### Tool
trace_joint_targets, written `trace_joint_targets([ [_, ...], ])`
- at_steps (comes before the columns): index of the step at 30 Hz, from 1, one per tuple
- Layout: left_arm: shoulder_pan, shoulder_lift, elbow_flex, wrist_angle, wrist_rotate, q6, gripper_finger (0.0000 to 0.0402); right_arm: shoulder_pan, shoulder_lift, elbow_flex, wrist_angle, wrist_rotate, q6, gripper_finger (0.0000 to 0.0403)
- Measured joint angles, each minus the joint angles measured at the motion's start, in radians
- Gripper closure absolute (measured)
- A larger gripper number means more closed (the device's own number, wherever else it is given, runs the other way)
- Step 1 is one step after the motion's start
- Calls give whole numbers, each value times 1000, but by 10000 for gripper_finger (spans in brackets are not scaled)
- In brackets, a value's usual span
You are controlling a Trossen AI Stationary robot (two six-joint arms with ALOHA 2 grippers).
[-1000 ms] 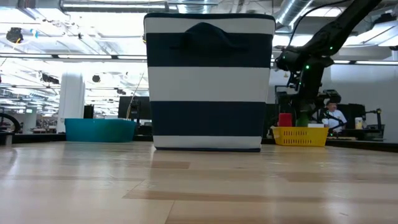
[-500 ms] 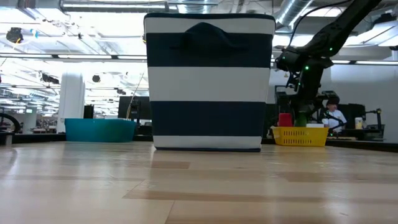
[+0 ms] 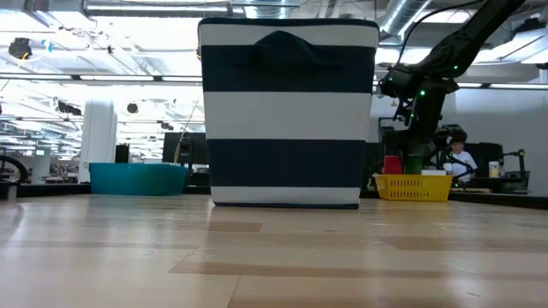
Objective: Pick & place medical supplies in basket/bin
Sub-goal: Put the green bandage into the yellow bin, then put the purple bandage into the yellow bin
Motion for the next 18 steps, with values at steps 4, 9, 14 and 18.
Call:
trace_joint_targets([
  [4, 0, 0, 0, 0, 0, 0, 100, 0, 0, 0, 0, -13, 0, 180],
  [9, 0, 0, 0, -1, 0, 1, 100, 0, -14, 0, -2, -18, 0, 178],
  [14, 0, 0, 0, -1, 1, 1, 100, -2, -76, 0, -8, -13, 0, 179],
  [18, 0, 0, 0, -1, 2, 2, 100, -1, -134, 0, -43, 3, 0, 179],
])
